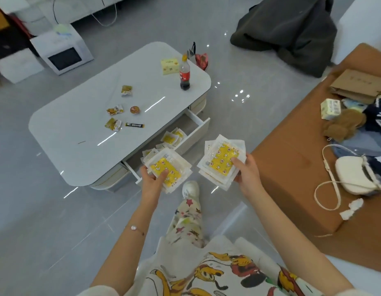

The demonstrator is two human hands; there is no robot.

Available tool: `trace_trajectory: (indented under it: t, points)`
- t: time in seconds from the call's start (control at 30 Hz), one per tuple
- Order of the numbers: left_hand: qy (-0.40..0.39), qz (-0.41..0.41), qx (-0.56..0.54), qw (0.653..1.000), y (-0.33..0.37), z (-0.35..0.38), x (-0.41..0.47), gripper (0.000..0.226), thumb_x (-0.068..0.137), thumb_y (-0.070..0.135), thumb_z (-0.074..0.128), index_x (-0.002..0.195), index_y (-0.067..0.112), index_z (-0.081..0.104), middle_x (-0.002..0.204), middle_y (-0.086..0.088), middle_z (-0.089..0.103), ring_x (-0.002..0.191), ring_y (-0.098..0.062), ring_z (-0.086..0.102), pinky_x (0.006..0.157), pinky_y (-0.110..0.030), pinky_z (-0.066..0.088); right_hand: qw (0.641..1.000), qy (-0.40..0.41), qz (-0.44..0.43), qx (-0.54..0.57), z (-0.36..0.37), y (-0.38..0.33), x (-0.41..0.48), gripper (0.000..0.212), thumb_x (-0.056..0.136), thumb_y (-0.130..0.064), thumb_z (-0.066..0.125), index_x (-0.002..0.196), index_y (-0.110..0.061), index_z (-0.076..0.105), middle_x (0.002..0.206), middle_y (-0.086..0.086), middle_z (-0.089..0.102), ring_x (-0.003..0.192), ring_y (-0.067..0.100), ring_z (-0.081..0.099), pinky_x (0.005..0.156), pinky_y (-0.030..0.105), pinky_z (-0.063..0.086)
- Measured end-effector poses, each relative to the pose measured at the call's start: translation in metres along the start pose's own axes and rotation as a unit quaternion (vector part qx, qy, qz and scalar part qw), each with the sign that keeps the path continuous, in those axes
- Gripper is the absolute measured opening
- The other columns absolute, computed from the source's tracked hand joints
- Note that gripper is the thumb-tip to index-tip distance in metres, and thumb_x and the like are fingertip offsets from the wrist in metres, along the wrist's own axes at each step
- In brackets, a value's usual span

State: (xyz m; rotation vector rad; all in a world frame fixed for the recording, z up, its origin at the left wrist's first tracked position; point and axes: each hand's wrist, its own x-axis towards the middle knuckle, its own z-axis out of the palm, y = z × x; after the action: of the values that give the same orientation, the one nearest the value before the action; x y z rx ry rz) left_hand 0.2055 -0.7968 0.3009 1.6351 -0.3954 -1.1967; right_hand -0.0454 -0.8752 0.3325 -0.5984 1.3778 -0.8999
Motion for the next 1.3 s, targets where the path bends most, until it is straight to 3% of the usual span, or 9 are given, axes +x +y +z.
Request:
trace_trajectory:
  t: [0.33, 0.43, 0.63, 0.77, 0.87, 0.93, 1.13, 1.2, 1.3]
  points:
    - [0.115, -0.093, -0.069, 0.987, 0.024, -0.007, 0.158, 0.054, 0.091, 0.009, 0.063, 0.134, 0.013, 0.031, 0.123, -0.009, 0.058, 0.103, -0.027, 0.063, 0.089, -0.05, 0.053, 0.989, -0.083, 0.076, -0.097, 0.101, -0.04, 0.156, 0.028, 0.093, -0.007, 0.056, 0.114, -0.025, 0.049, 0.099, 0.001, 0.065, 0.083, 0.019, 0.066, 0.067, 0.037, 0.053]
    - [0.147, -0.132, -0.098, 0.975, 0.022, -0.005, 0.19, 0.054, 0.09, 0.01, 0.064, 0.134, 0.014, 0.031, 0.124, -0.01, 0.058, 0.103, -0.029, 0.063, 0.085, -0.049, 0.054, 0.981, -0.101, 0.095, -0.136, 0.125, -0.051, 0.198, 0.025, 0.093, -0.006, 0.056, 0.103, -0.028, 0.05, 0.098, 0.001, 0.066, 0.082, 0.019, 0.066, 0.064, 0.036, 0.053]
    - [0.222, -0.222, -0.15, 0.938, 0.002, 0.001, 0.245, 0.051, 0.091, 0.01, 0.063, 0.132, 0.013, 0.033, 0.119, -0.009, 0.057, 0.1, -0.029, 0.062, 0.07, -0.039, 0.055, 0.956, -0.133, 0.143, -0.22, 0.173, -0.033, 0.286, 0.03, 0.092, -0.009, 0.06, 0.116, -0.023, 0.051, 0.106, 0.005, 0.066, 0.087, 0.021, 0.068, 0.065, 0.035, 0.055]
    - [0.267, -0.282, -0.206, 0.898, -0.043, -0.01, 0.291, 0.046, 0.09, 0.01, 0.064, 0.13, 0.011, 0.04, 0.126, -0.013, 0.056, 0.107, -0.032, 0.06, 0.068, -0.039, 0.054, 0.926, -0.161, 0.179, -0.29, 0.205, 0.017, 0.357, 0.034, 0.09, -0.014, 0.063, 0.121, -0.023, 0.053, 0.116, 0.006, 0.066, 0.101, 0.025, 0.066, 0.086, 0.047, 0.055]
    - [0.281, -0.304, -0.215, 0.884, -0.09, -0.02, 0.334, 0.044, 0.091, 0.011, 0.063, 0.131, 0.015, 0.045, 0.127, -0.014, 0.059, 0.112, -0.034, 0.059, 0.071, -0.039, 0.054, 0.904, -0.166, 0.201, -0.338, 0.227, 0.074, 0.419, 0.029, 0.092, -0.014, 0.059, 0.118, -0.023, 0.051, 0.118, 0.007, 0.064, 0.101, 0.024, 0.066, 0.082, 0.046, 0.056]
    - [0.296, -0.306, -0.211, 0.88, -0.127, -0.027, 0.367, 0.042, 0.091, 0.01, 0.063, 0.129, 0.017, 0.047, 0.125, -0.012, 0.06, 0.111, -0.033, 0.06, 0.075, -0.04, 0.054, 0.895, -0.172, 0.212, -0.353, 0.239, 0.117, 0.461, 0.029, 0.094, -0.013, 0.057, 0.12, -0.021, 0.049, 0.116, 0.007, 0.063, 0.1, 0.025, 0.065, 0.077, 0.044, 0.057]
    - [0.324, -0.272, -0.166, 0.891, -0.23, -0.045, 0.46, 0.037, 0.089, 0.009, 0.065, 0.123, 0.016, 0.052, 0.114, -0.008, 0.064, 0.105, -0.03, 0.062, 0.074, -0.037, 0.054, 0.874, -0.179, 0.209, -0.4, 0.259, 0.246, 0.569, 0.044, 0.093, -0.01, 0.057, 0.132, -0.02, 0.041, 0.127, 0.003, 0.055, 0.111, 0.026, 0.058, 0.096, 0.052, 0.049]
    - [0.319, -0.263, -0.16, 0.896, -0.261, -0.047, 0.478, 0.038, 0.088, 0.007, 0.065, 0.123, 0.012, 0.054, 0.116, -0.012, 0.064, 0.106, -0.031, 0.062, 0.081, -0.041, 0.054, 0.867, -0.188, 0.204, -0.414, 0.259, 0.281, 0.59, 0.035, 0.091, -0.012, 0.059, 0.123, -0.021, 0.046, 0.123, 0.007, 0.06, 0.107, 0.029, 0.061, 0.09, 0.053, 0.052]
    - [0.32, -0.276, -0.155, 0.893, -0.291, -0.044, 0.491, 0.039, 0.086, 0.009, 0.068, 0.121, 0.016, 0.053, 0.116, -0.009, 0.063, 0.106, -0.029, 0.062, 0.092, -0.048, 0.052, 0.867, -0.18, 0.23, -0.403, 0.26, 0.313, 0.598, 0.034, 0.093, -0.01, 0.057, 0.124, -0.018, 0.045, 0.112, 0.005, 0.061, 0.099, 0.025, 0.062, 0.072, 0.037, 0.056]
